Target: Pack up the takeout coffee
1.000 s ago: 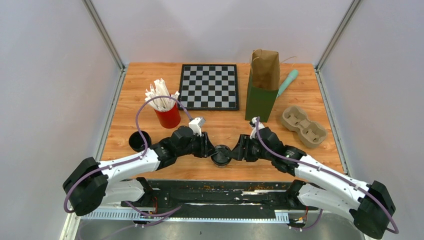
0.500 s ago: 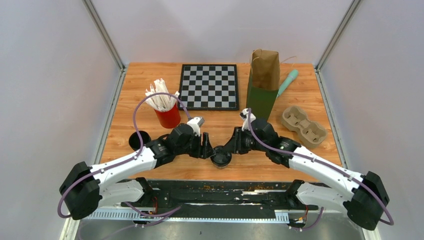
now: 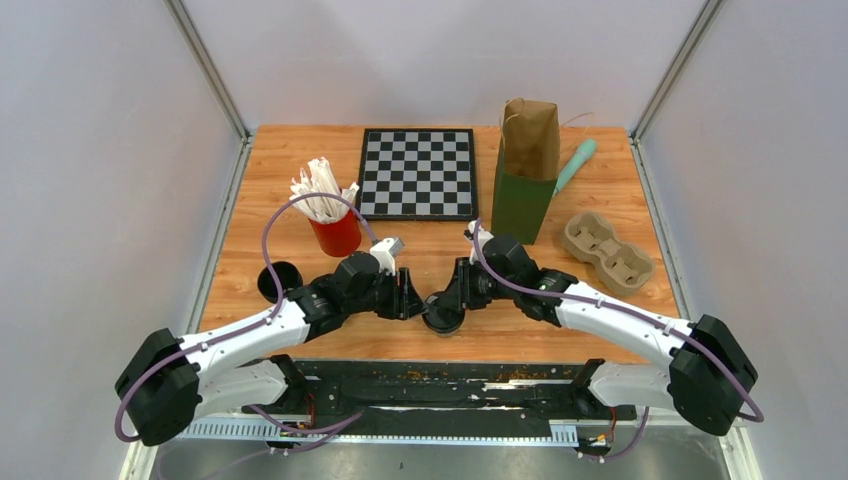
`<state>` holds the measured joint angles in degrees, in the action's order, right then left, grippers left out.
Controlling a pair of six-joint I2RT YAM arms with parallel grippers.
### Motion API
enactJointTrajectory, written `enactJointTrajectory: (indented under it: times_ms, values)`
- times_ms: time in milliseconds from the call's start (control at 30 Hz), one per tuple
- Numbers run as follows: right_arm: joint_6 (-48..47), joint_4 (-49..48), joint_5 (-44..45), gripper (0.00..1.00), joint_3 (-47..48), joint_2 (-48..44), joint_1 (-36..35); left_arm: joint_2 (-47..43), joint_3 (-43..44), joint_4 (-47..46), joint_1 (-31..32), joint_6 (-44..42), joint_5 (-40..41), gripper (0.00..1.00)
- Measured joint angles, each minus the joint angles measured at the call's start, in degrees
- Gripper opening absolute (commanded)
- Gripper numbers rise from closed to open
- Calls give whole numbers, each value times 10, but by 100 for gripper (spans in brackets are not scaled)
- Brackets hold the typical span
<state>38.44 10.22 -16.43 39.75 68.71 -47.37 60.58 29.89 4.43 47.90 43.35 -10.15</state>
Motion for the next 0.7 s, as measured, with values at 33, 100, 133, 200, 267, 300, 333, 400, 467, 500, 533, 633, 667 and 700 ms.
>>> enactJointTrajectory:
  times_ms: [33, 100, 133, 200, 267, 300, 333, 400, 467, 500, 533, 633, 667, 700]
  values:
    - [0, -2, 0, 20, 0, 2, 0, 2, -2, -8, 0, 2, -3, 47]
    - [0, -9, 1, 20, -3, 5, 0, 5, -3, -16, 0, 5, -5, 44]
    - [0, -14, 1, 20, -6, 5, 1, 5, -4, -19, 0, 7, -5, 43]
    - [0, -26, 3, 20, -14, 4, 1, 5, -5, -22, 0, 7, -5, 42]
    - [2, -39, 3, 20, -24, 0, 1, 5, -12, -33, 0, 9, -7, 42]
    - [4, -44, 4, 20, -30, -5, 1, 5, -16, -40, 0, 10, -10, 42]
    - [5, -49, 4, 20, -34, -8, 1, 5, -21, -49, 0, 13, -13, 42]
    - [7, -57, 5, 20, -44, -15, 2, 5, -29, -66, 0, 17, -20, 42]
    - [9, -60, 8, 20, -49, -20, 2, 5, -33, -76, 0, 21, -26, 45]
    - [9, -60, 9, 20, -49, -21, 2, 5, -33, -77, 0, 23, -28, 47]
    - [8, -60, 11, 20, -49, -22, 2, 5, -33, -77, 0, 24, -29, 51]
    - [6, -47, 15, 21, -44, -24, 2, 5, -31, -70, 0, 24, -30, 62]
    - [5, -43, 15, 20, -42, -24, 2, 5, -31, -66, -1, 23, -31, 63]
    - [4, -38, 16, 20, -41, -26, 2, 5, -30, -63, -1, 24, -34, 65]
